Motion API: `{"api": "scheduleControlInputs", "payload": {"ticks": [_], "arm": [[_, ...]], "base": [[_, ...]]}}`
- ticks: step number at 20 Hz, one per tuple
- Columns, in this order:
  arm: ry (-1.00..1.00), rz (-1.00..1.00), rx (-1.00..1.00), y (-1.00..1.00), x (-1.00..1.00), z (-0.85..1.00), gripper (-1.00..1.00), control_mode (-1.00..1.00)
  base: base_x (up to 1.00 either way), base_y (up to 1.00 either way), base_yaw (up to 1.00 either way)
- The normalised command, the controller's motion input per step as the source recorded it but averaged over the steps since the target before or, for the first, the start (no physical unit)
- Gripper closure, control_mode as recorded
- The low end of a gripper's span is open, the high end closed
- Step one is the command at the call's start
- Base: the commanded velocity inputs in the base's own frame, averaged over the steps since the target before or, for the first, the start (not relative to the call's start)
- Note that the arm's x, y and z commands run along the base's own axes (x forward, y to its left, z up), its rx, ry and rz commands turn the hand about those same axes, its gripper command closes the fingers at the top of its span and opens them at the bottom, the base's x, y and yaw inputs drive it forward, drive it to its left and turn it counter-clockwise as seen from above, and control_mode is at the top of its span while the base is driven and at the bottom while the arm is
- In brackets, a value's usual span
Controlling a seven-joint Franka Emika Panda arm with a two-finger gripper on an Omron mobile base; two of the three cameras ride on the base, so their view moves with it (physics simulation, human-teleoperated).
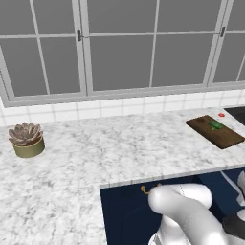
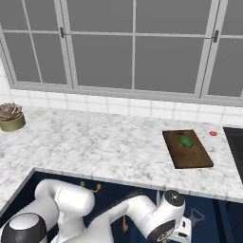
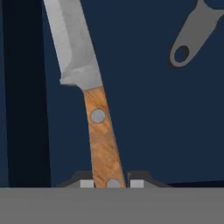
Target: Place the appropriate cutting tool for cutting the broccoli skin on the cutting board.
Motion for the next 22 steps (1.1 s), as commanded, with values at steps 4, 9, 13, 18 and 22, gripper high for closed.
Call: {"api": "scheduleControlInputs", "payload": {"ticks": [4, 9, 13, 18, 22], "arm": [[0.0, 0.02, 0.0, 0.0, -0.39, 0.92, 1.0, -1.0], [0.02, 0.07, 0.01, 0.0, -0.67, 1.0, 1.0, -1.0], [0.04, 0.11, 0.05, 0.0, -0.62, 1.0, 1.0, -1.0], [-0.01, 0.1, 0.03, -0.09, 0.38, 0.84, 1.0, -1.0], [-0.08, 0.08, 0.09, -0.44, 1.0, 0.76, 1.0, -1.0]], "base": [[0.0, 0.0, 0.0], [0.0, 0.0, 0.0], [0.0, 0.0, 0.0], [0.0, 0.0, 0.0], [0.0, 0.0, 0.0]]}}
